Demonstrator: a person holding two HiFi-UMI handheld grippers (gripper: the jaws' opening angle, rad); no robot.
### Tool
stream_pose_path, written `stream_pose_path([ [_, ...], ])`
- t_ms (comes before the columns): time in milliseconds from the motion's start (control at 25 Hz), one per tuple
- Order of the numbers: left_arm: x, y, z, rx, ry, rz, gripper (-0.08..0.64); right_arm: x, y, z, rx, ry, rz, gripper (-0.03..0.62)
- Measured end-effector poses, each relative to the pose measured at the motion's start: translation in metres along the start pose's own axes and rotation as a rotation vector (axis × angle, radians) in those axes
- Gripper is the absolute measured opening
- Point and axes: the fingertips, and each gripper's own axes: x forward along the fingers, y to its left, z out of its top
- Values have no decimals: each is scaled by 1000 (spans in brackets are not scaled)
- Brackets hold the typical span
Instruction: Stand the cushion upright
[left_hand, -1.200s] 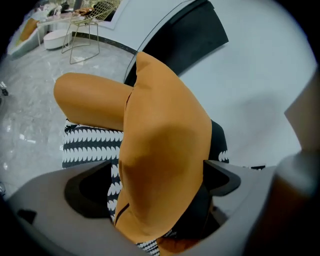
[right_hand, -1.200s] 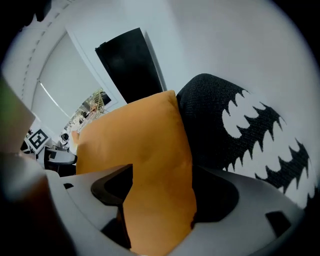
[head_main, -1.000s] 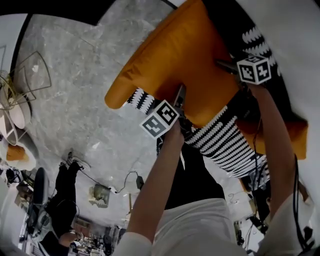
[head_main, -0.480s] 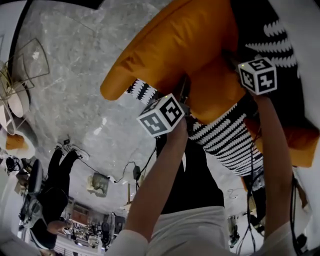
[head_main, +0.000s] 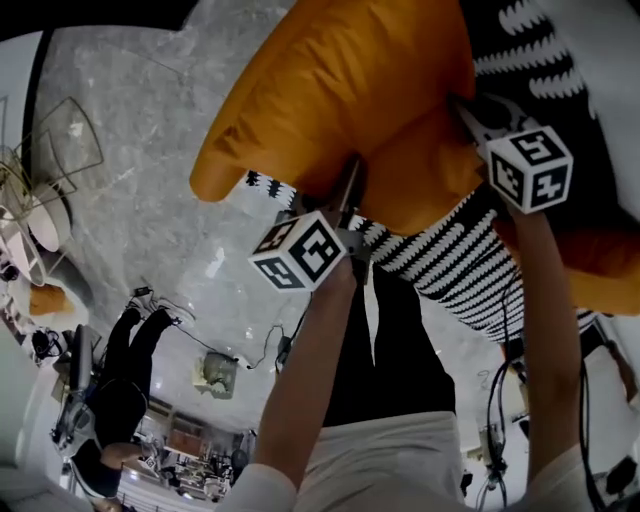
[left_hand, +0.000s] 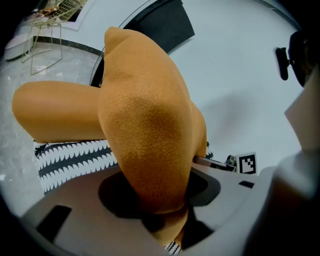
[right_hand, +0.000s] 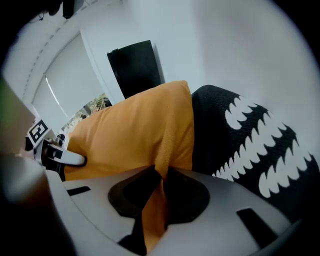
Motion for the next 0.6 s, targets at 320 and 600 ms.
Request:
stream_pose_path([
  [320,-17,-39,-8,206,34,-57,213,-59,-1,-23,98,-94,-34,71],
  [600,-21,-80,1,447,104,-139,213,-109,0,-46,233,-183,-123,66],
])
